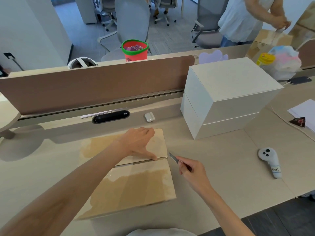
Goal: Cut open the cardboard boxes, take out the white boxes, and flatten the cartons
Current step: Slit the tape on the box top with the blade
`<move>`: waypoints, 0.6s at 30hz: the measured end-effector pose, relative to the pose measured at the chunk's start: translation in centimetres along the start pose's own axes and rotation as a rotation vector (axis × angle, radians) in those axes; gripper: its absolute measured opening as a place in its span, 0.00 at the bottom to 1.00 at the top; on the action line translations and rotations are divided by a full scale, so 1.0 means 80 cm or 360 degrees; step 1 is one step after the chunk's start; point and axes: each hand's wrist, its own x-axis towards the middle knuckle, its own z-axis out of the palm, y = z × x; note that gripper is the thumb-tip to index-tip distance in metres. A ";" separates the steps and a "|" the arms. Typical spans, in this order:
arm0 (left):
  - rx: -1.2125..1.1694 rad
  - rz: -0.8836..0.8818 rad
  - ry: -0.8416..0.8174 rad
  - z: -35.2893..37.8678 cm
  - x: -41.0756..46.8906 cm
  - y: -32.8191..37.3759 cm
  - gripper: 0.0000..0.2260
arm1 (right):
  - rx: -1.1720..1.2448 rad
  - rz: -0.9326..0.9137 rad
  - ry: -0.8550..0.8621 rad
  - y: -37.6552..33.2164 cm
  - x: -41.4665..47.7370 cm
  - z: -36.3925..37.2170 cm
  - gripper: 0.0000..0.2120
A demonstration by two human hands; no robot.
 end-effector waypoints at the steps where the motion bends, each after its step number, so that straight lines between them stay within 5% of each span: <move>1: -0.0026 -0.0013 -0.0009 -0.001 0.001 0.000 0.42 | 0.0002 -0.0001 -0.0009 -0.001 0.000 0.000 0.22; 8: -0.0103 -0.0036 -0.0116 0.001 0.005 0.010 0.48 | 0.0026 0.0013 -0.0070 -0.005 0.003 -0.003 0.22; 18: 0.0249 0.0084 0.0000 -0.006 0.009 0.019 0.33 | -0.0263 -0.0075 -0.0089 0.004 0.004 -0.002 0.13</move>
